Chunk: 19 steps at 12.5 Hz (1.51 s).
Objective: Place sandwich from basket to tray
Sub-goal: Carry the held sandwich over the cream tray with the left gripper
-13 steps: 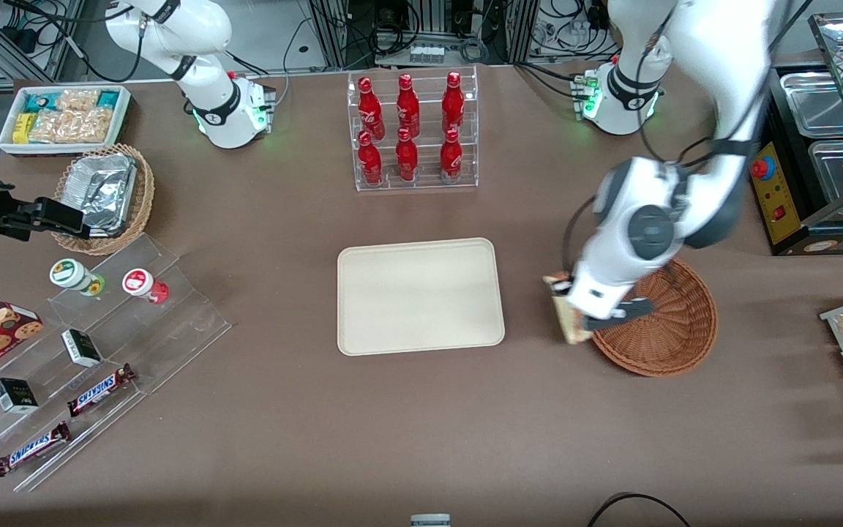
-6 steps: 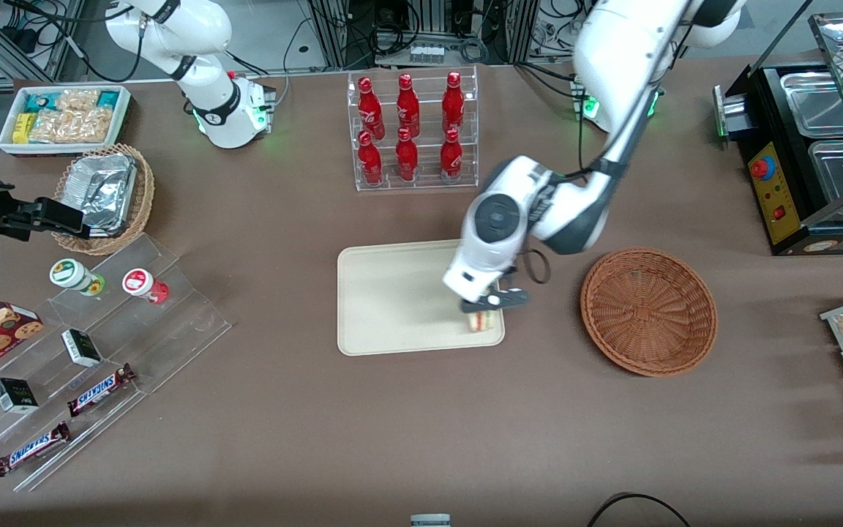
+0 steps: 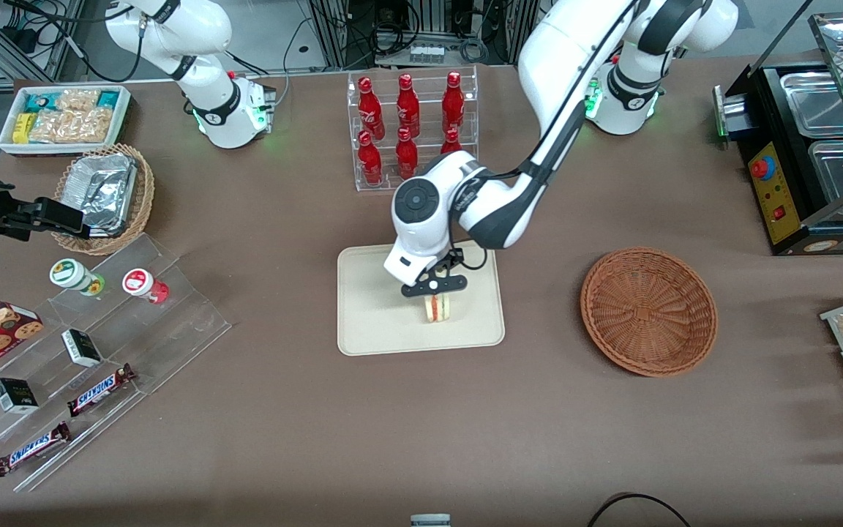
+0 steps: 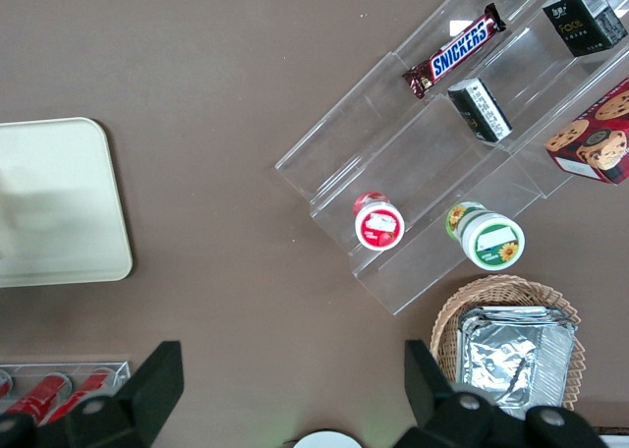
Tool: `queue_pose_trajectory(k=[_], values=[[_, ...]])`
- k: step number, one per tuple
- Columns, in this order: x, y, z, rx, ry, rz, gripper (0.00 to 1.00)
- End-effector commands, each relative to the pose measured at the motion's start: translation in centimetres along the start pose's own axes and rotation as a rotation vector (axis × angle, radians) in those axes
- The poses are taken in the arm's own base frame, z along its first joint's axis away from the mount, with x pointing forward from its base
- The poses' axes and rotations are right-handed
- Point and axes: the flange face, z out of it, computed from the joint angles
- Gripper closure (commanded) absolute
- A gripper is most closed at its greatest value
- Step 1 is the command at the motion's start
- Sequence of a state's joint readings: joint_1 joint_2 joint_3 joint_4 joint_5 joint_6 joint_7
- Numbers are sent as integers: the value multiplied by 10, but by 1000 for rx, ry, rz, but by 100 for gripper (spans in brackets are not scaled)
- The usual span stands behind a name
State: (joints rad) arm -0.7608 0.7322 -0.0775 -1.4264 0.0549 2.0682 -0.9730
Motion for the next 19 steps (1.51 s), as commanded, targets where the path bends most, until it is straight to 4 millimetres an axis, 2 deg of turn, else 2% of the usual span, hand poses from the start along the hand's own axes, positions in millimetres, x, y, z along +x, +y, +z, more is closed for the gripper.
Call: queue_pose_trajectory(k=[1, 8, 12, 13, 14, 16, 19], values=[[4, 6, -1, 25, 11, -13, 100], [6, 11, 19, 33, 4, -49, 100], [7, 12, 22, 32, 4, -77, 100], [7, 12, 22, 32, 4, -77, 94], [7, 12, 22, 32, 4, -75, 74], [7, 12, 23, 34, 4, -67, 1], [9, 11, 14, 28, 10, -65, 0]])
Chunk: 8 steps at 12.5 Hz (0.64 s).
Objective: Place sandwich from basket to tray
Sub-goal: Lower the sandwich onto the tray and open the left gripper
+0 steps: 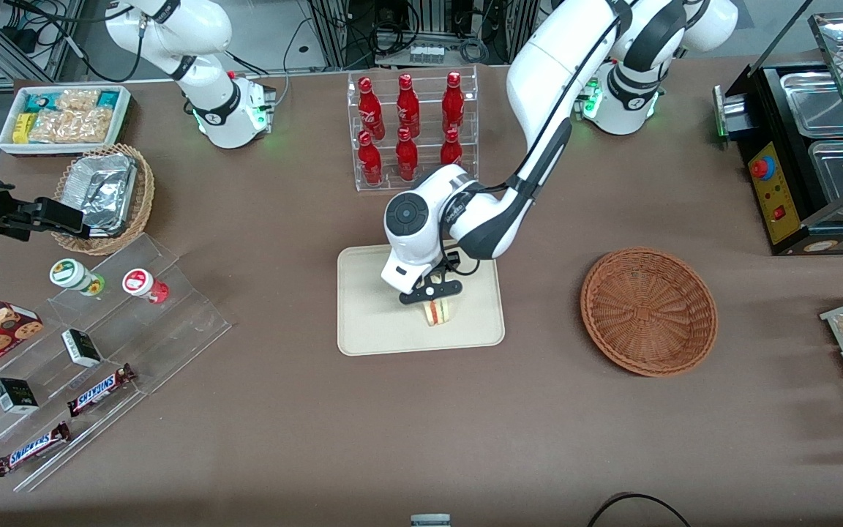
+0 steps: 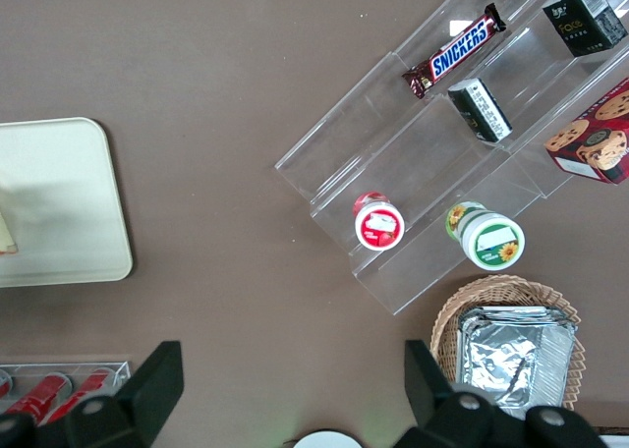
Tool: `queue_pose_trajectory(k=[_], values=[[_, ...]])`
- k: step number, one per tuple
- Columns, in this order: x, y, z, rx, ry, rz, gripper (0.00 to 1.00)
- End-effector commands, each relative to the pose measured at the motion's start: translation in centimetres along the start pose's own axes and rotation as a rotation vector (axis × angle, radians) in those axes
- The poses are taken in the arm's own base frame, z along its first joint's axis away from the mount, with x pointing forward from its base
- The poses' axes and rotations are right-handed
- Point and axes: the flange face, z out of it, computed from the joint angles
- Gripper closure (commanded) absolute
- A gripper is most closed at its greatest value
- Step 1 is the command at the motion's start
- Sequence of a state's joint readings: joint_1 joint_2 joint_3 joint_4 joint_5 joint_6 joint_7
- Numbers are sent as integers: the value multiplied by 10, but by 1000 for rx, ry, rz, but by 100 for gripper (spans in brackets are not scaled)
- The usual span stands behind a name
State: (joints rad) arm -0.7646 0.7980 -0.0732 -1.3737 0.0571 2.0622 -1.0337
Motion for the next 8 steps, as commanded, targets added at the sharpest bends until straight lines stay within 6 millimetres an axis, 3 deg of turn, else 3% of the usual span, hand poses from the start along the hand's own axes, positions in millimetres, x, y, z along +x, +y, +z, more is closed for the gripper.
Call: queue_pose_trajectory(k=[1, 3, 8], values=[[4, 6, -19, 1, 25, -5, 0], [7, 5, -36, -2, 26, -11, 0], [20, -16, -104, -11, 21, 74, 0]])
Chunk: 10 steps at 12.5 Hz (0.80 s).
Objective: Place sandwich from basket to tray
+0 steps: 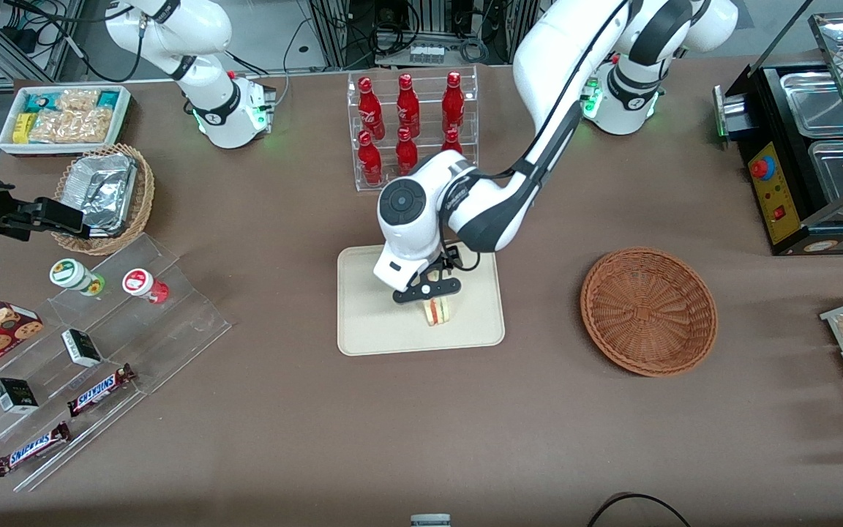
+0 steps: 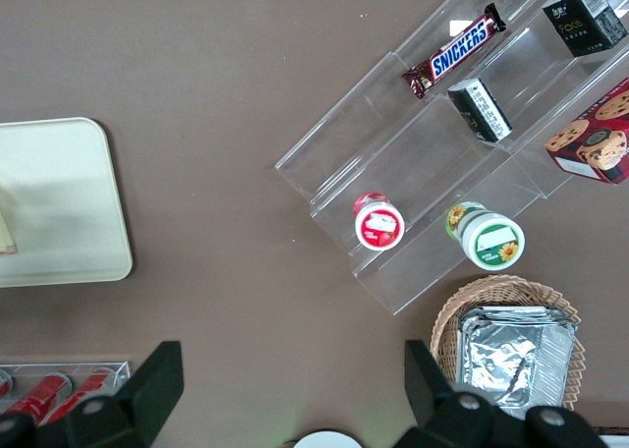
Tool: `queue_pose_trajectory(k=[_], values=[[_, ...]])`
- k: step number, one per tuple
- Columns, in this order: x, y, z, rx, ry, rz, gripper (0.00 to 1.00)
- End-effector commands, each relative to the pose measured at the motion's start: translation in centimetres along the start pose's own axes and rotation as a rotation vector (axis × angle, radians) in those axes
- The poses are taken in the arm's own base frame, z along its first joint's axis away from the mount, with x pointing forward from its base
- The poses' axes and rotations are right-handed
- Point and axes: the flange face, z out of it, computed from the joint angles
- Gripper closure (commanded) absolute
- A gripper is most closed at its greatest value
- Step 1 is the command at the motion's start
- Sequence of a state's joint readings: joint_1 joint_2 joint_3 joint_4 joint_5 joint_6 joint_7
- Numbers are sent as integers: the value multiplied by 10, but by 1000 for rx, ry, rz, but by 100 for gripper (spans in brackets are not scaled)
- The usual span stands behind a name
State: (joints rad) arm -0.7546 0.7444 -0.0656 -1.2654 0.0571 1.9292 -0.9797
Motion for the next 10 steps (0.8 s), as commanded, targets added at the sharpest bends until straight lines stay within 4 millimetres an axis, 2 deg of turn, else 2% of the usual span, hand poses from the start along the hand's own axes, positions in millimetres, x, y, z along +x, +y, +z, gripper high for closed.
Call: queue_pose_trajectory(k=[1, 5, 7, 10], values=[[6, -17, -37, 13, -5, 83, 0], [45, -76, -92, 18, -8, 292, 0], [85, -131, -102, 30, -41, 251, 0], [124, -205, -116, 35, -93, 356, 0]])
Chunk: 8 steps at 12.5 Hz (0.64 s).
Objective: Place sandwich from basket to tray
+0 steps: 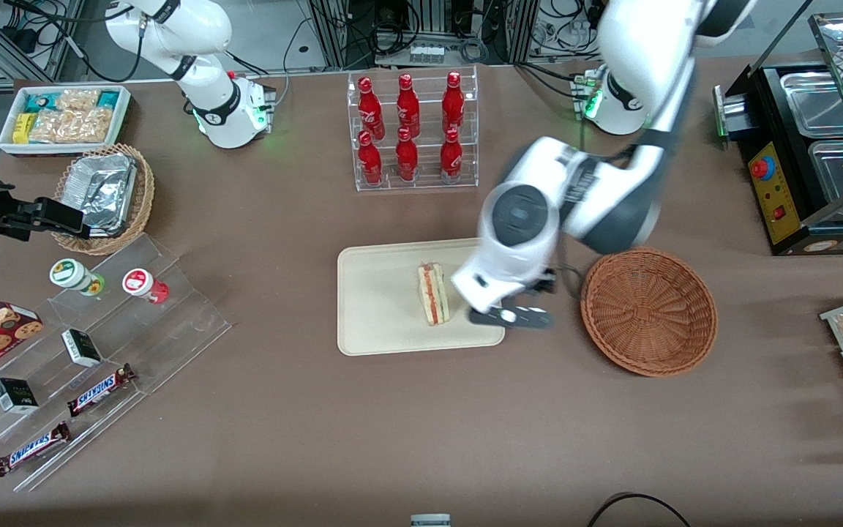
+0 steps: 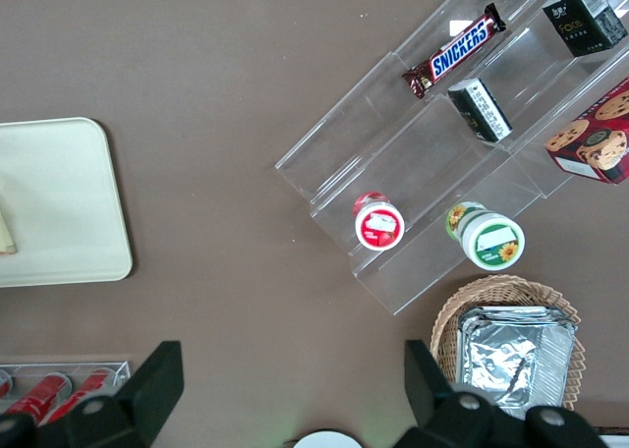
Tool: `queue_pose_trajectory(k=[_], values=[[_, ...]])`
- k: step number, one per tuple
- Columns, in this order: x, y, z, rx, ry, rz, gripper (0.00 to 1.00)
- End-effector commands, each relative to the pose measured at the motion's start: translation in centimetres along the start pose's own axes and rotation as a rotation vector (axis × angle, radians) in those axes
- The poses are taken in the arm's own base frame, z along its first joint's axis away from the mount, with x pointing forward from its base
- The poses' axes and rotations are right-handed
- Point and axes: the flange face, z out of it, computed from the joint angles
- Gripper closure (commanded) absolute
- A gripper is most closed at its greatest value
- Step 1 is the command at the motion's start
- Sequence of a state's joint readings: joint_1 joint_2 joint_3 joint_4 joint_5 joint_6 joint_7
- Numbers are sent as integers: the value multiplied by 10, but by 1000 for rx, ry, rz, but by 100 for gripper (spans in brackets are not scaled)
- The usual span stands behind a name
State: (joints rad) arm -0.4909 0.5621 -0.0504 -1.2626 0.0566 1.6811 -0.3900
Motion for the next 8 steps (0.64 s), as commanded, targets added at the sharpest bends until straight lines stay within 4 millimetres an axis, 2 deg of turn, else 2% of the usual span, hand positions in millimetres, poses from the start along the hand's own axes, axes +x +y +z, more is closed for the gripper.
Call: queue_pose_trajectory(k=[1, 4, 5, 6, 8], values=[[-3, -60, -15, -7, -40, 65, 0], [1, -139, -18, -60, -62, 103, 0], [-2, -161, -21, -64, -63, 100, 0], [-9, -192, -28, -70, -58, 92, 0], [-24, -226, -42, -71, -58, 50, 0]])
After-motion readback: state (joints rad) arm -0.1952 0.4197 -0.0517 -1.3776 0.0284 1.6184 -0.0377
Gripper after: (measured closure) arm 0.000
